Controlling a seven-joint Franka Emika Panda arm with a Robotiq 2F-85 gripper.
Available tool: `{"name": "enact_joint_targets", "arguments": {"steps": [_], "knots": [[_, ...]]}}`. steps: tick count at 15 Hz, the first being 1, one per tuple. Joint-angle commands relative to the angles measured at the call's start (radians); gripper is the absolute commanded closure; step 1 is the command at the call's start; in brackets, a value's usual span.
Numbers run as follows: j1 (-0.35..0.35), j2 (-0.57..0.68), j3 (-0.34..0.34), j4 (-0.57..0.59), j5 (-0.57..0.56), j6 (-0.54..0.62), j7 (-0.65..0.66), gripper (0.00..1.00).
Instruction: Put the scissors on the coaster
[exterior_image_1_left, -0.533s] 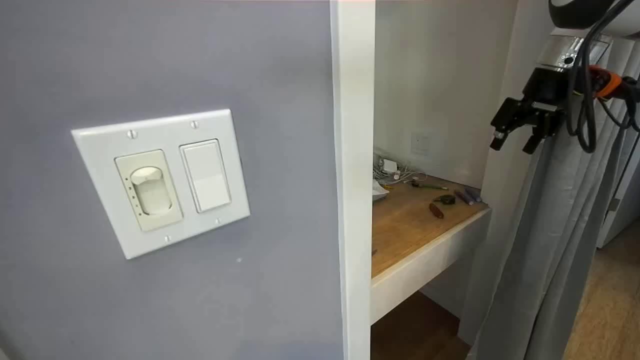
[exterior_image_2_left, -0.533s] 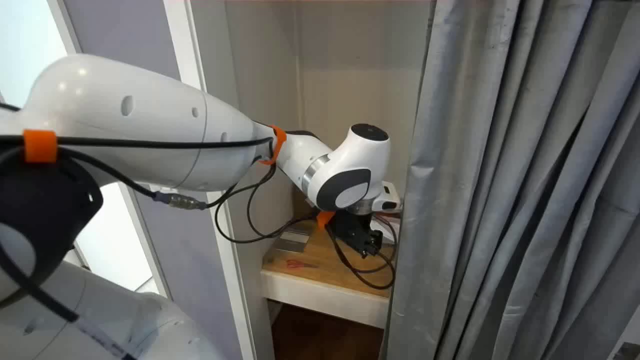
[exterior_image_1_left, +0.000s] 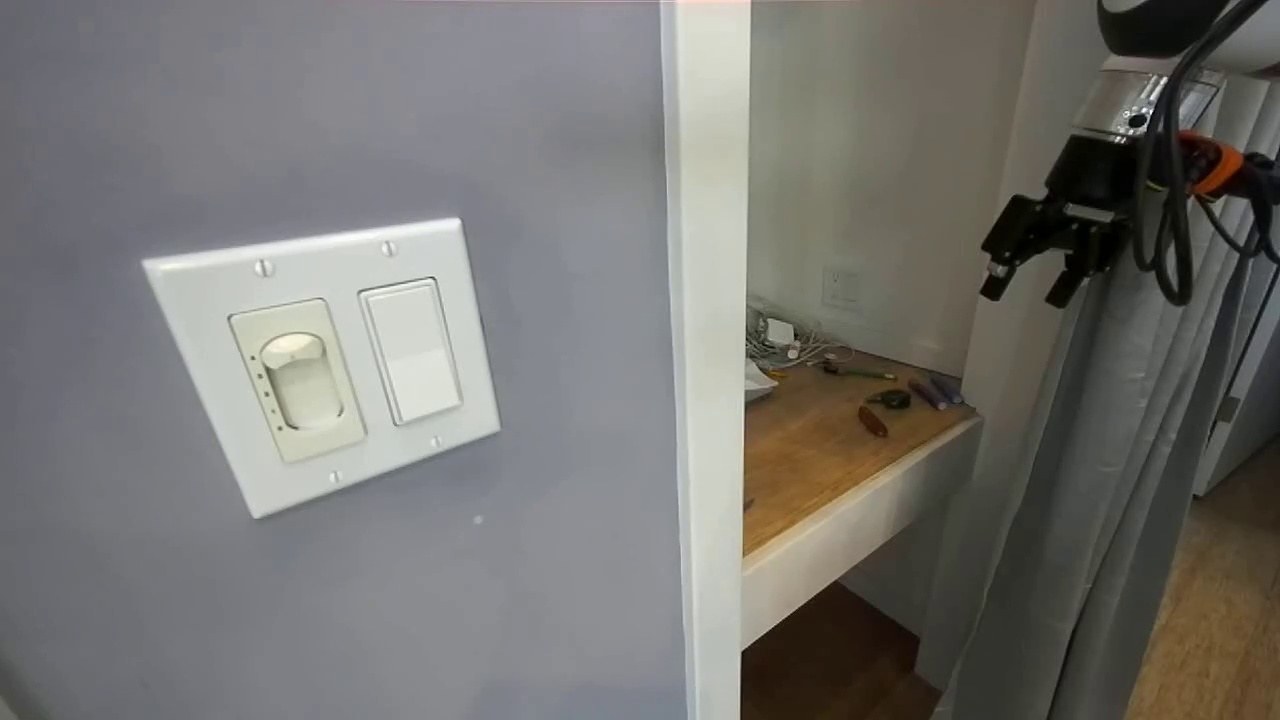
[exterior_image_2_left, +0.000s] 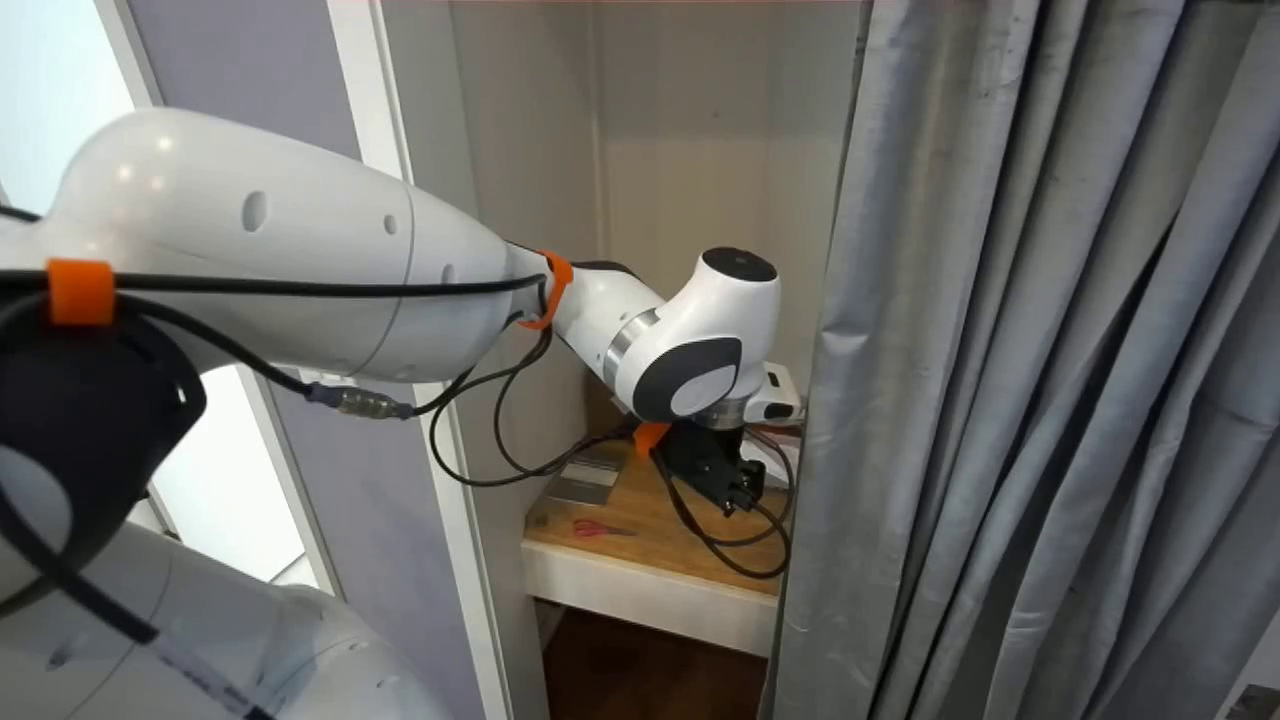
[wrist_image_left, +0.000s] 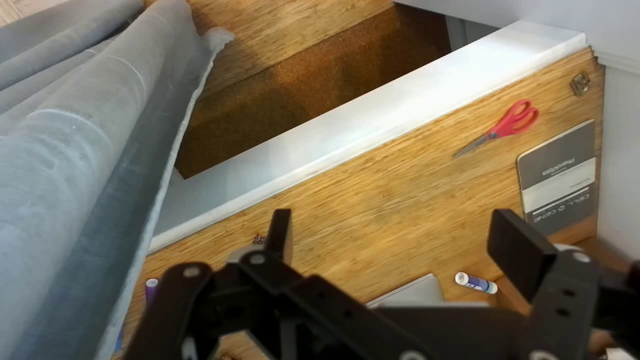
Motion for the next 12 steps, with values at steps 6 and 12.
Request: {"name": "enact_joint_targets", "arguments": {"steps": [6, 12], "knots": [[-0.024, 0.003, 0.023, 0.002, 0.013, -0.004, -0.010, 0.00], [-0.029, 0.095, 0.217, 0.041, 0.023, 0.024, 0.406, 0.00]]}}
